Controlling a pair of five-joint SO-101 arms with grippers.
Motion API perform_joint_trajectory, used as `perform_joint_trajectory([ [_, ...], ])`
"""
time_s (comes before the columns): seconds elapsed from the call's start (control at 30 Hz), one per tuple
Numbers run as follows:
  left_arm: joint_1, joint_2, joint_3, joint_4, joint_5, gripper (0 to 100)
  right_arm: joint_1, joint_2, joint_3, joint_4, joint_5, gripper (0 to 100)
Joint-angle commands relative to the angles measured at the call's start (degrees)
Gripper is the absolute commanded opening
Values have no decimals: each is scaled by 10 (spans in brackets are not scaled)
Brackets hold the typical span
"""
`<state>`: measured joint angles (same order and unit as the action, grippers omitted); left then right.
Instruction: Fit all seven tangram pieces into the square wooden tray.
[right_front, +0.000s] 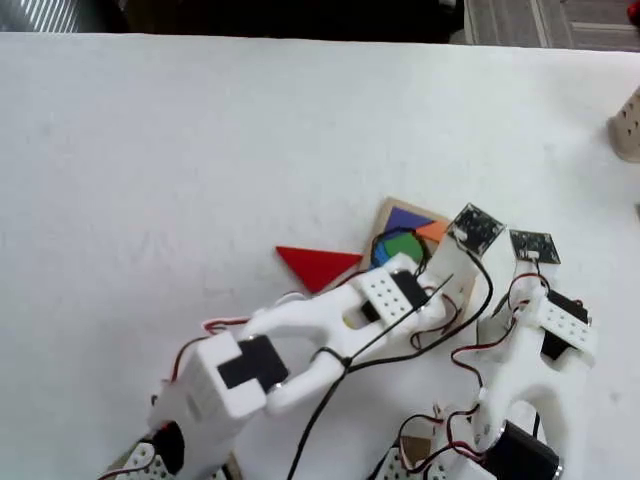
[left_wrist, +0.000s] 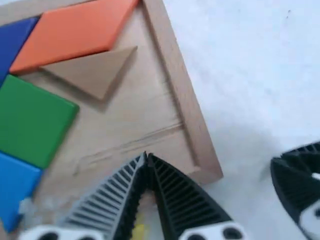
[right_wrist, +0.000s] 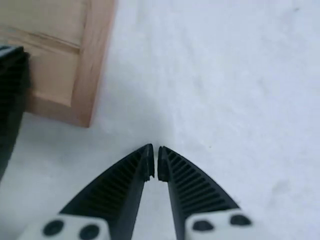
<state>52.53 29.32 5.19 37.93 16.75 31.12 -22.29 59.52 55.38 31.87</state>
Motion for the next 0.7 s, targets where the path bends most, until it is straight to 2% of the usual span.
perform_joint_trajectory([
  [0.0,49,-87,52,1,6,20,4,-6,-3,-7,-6,18],
  [0.13,67,-131,95,-12,6,20,4,-6,-3,-7,-6,18],
  [0.37,57,-191,149,-35,2,20,4,-6,-3,-7,-6,18],
  [0.67,-95,-432,264,-16,-45,21,0,-2,-3,-8,-6,18],
])
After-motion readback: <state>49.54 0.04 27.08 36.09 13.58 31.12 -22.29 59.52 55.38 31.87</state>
